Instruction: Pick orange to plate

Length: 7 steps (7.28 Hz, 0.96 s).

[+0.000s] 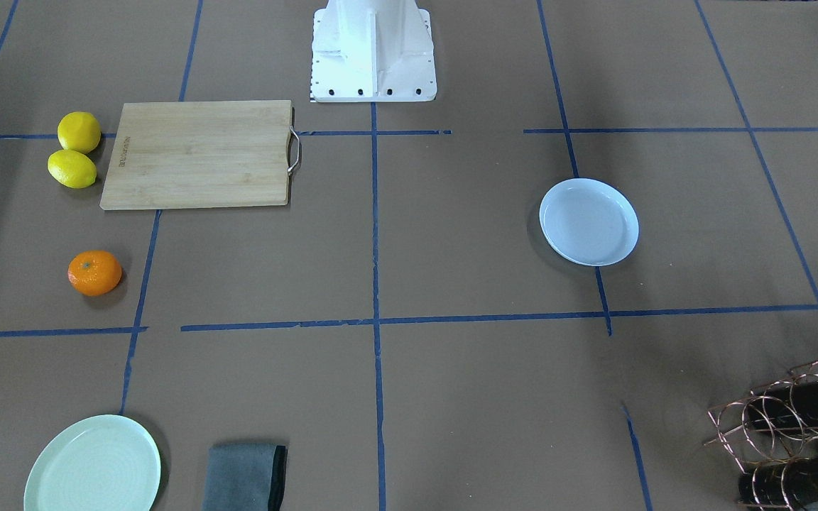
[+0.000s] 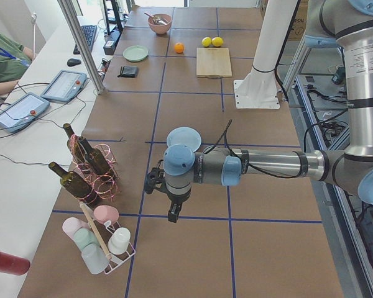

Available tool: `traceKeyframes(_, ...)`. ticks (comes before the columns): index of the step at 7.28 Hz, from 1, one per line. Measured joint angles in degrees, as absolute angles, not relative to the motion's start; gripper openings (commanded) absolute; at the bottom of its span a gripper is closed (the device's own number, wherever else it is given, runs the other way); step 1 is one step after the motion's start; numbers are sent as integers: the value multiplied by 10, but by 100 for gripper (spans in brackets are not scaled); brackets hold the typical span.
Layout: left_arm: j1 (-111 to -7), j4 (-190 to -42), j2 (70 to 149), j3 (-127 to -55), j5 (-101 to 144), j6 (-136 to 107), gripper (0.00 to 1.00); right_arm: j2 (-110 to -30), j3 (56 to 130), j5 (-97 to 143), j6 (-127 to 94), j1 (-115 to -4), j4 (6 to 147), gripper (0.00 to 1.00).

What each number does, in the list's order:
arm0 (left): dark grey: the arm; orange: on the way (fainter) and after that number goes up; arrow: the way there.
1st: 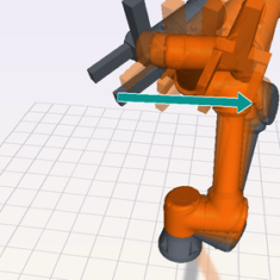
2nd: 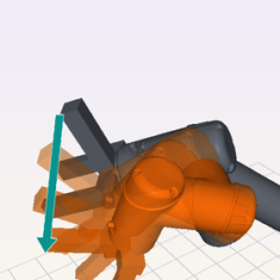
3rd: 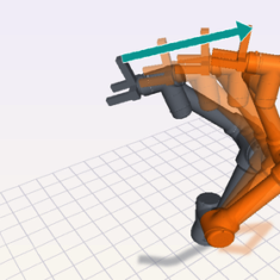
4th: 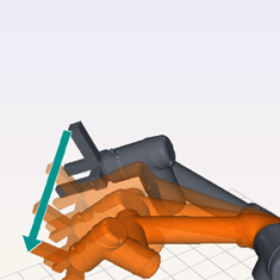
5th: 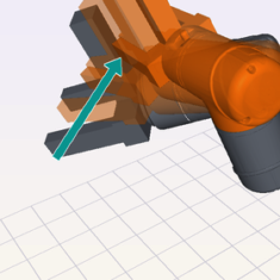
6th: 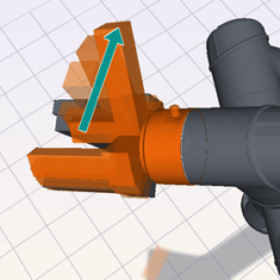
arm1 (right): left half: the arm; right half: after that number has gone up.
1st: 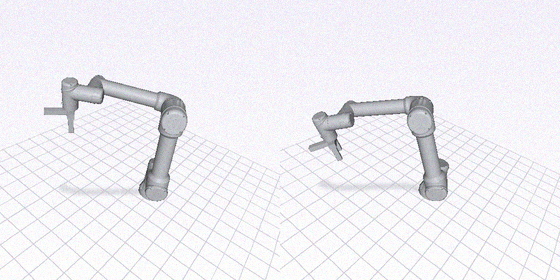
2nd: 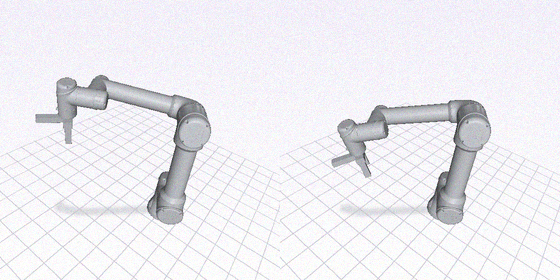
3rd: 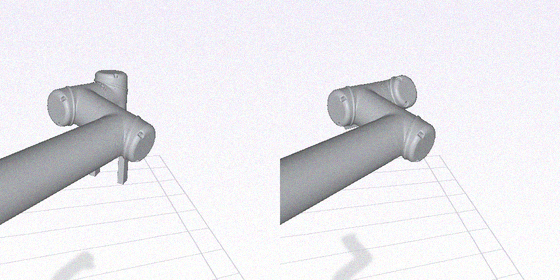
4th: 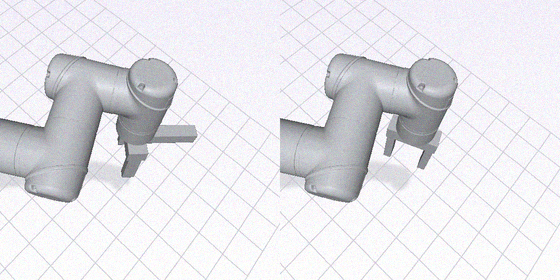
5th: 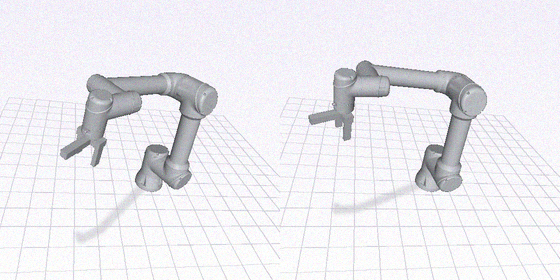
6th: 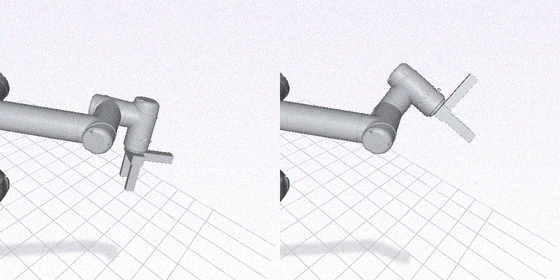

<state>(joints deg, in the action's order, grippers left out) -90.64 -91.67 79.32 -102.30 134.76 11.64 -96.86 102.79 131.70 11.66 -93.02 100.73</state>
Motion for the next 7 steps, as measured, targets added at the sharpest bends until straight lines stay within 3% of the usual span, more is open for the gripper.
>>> traceKeyframes(4,-907,-917,793,-1029,1349,118,100,-954,1029,1317,115,-925,990,100)
traceKeyframes(7,-904,-950,813,-1032,1350,117,100,-951,1022,1328,113,-922,898,100)
